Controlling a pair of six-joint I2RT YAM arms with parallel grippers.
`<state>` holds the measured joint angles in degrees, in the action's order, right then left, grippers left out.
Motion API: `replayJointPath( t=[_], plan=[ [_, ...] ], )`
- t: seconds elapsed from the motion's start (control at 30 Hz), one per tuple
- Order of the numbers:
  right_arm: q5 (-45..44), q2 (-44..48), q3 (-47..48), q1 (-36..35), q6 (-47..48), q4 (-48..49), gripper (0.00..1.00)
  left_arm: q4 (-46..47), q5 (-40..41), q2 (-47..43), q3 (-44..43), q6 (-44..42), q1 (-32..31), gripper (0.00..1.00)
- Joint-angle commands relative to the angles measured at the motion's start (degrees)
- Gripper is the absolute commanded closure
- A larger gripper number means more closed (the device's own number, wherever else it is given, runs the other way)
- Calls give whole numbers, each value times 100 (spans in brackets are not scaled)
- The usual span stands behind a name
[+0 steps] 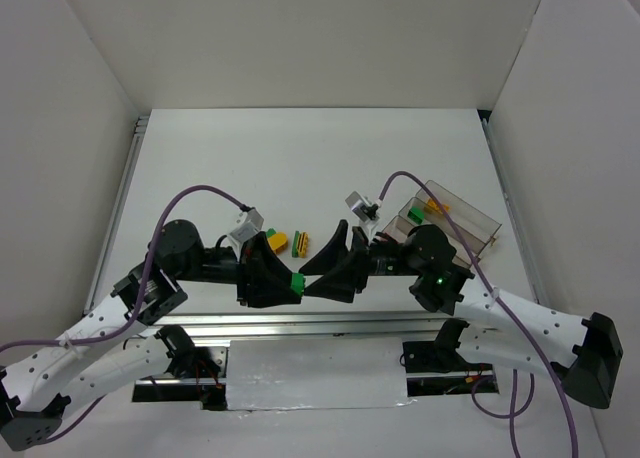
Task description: Sort the legos into containers by color
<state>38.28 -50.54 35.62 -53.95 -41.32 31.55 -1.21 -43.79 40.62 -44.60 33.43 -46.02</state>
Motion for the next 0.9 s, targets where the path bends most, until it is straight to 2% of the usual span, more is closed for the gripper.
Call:
replayJointPath(
  t=[0.0, 0.07, 0.3, 0.33, 0.37, 0.47, 0.53, 0.6, 0.63, 0.67, 0.7, 0.77, 0.87],
  plan=[
    [-198, -43, 297, -106, 194, 159, 35, 350, -139, -63, 48, 32, -21, 100],
    [-207, -113, 367, -151, 230, 124, 40, 367, -130, -46, 65, 41, -21, 100],
    [-304, -298, 516, -396, 396, -17, 42, 376, -103, -28, 65, 50, -21, 100],
    [-313, -342, 551, -431, 423, -17, 46, 385, -121, -28, 65, 41, -21, 100],
    [-321, -368, 578, -467, 449, -61, 66, 376, -104, -28, 57, 32, -21, 100],
    [-479, -395, 596, -467, 537, -211, 100, 315, -42, -54, 48, -3, -30, 100],
    [-541, -386, 552, -467, 590, -228, 100, 253, -24, -98, 30, -47, -30, 98],
    [-646, -360, 491, -476, 660, -220, 100, 166, 107, -151, 21, -82, -21, 75],
    [-708, -334, 438, -467, 669, -228, 100, 139, 177, -177, 39, -91, -21, 75],
    [-760, -325, 420, -467, 695, -263, 100, -53, 291, -177, 30, -91, -21, 13],
    [-848, -298, 411, -467, 826, -359, 100, -141, 605, -195, 13, -91, -21, 1],
    [-1426, -211, 429, -423, 1159, -990, 100, -718, 1054, -134, -136, -161, -21, 0],
    [-2140, -52, 227, 94, 1223, -1633, 100, -1546, 2441, 76, -523, -214, -21, 0]
  ],
)
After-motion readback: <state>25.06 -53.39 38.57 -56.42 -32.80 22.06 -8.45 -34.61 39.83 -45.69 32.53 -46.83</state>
